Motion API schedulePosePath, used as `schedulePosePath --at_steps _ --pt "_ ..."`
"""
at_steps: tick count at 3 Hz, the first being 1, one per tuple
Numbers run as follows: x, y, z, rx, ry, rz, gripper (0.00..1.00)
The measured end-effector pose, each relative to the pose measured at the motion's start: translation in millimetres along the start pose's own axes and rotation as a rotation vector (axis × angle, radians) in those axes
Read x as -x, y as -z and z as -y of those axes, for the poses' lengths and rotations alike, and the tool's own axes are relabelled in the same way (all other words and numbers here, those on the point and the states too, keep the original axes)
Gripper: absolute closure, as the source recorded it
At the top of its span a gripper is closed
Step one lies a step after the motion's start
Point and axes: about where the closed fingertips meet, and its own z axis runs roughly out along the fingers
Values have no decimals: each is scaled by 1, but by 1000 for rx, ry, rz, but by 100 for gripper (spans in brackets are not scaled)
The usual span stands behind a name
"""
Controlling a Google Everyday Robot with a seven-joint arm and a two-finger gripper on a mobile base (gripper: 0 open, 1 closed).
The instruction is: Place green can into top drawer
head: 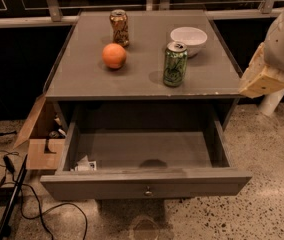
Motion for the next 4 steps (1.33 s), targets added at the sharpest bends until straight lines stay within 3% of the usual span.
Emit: schedulePosePath --at_steps 1,2,3,4 --pt "4 -25 6 -44 -70 58 100" --pt "8 -53 19 -105 -135 139 100" --pt "17 -47 37 -181 -136 179 100" --pt "13 -46 36 -192 -142 162 100"
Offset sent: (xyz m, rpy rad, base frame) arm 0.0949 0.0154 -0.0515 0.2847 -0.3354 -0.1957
